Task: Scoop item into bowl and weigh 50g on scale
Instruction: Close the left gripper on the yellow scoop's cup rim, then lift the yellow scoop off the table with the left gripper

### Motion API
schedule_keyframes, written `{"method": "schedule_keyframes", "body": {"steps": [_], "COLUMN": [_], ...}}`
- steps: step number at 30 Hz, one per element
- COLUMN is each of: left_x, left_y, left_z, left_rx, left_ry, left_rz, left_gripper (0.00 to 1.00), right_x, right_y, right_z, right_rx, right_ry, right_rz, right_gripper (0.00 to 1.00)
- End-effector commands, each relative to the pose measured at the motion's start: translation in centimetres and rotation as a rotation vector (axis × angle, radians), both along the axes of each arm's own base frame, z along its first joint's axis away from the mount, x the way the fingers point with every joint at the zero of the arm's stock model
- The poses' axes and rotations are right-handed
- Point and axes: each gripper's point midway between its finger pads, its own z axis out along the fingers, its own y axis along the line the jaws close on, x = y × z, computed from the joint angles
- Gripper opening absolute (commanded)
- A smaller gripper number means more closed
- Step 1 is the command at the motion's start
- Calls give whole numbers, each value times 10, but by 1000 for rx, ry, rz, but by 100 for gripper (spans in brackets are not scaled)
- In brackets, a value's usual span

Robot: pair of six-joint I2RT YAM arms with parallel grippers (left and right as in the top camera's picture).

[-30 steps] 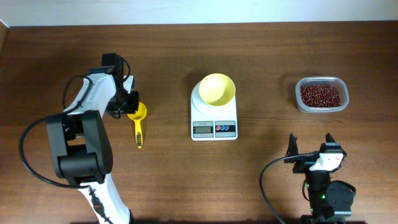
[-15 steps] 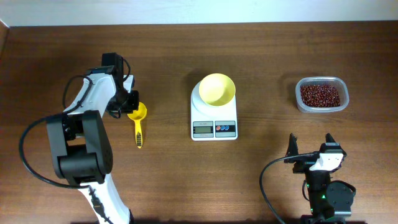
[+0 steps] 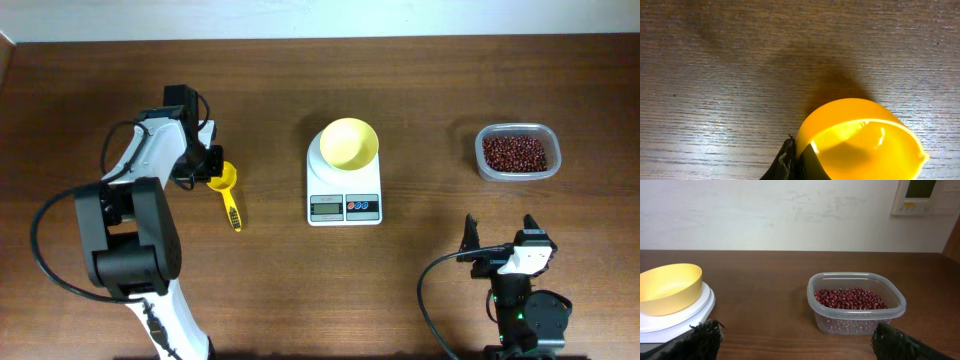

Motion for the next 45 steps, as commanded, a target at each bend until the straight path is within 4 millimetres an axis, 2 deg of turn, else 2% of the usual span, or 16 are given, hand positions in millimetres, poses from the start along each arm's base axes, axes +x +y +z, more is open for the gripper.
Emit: {"method": "schedule_keyframes", "body": {"steps": [1,4,6,11,15,17,18,20,23,24,31,34,36,40,45], "left_x": [2,9,18,32,34,28,24,14,5,3,-7,-22,-24,-25,-26], "left_y": [1,-2,-7,-11,-10,-11,-11,-14,-48,-53,-50,-38,-37,-44,-65], "left_z": [-1,14,34,101,157,186,198,210,214,215,209,201,200,200,199], "left_rx": [-13,-31,-64,-89,-117,-162,-190,-249,-464,-496,-483,-402,-392,-391,-384], "left_ry": [8,-11,-41,-148,-280,-350,-373,-371,-263,-241,-187,-147,-140,-133,-125], "left_rz": [8,6,3,50,210,372,461,629,748,767,892,1044,1069,1049,992], "left_gripper": [0,0,0,0,0,0,0,0,0,0,0,0,0,0,0], "right_x": [0,0,0,0,0,0,0,0,0,0,0,0,0,0,0], "right_y": [0,0,0,0,0,0,0,0,0,0,0,0,0,0,0], "right_z": [-2,-2,-2,-2,-2,-2,-2,-2,-2,-2,-2,-2,-2,-2,-2], "right_rx": [0,0,0,0,0,0,0,0,0,0,0,0,0,0,0], "right_ry": [3,3,3,3,3,3,3,3,3,3,3,3,3,3,3], "right_rz": [-3,-2,-2,-2,-2,-2,-2,-2,-2,-2,-2,-2,-2,-2,-2], "right_gripper": [99,99,99,99,99,99,99,99,99,99,99,99,99,99,99]}}
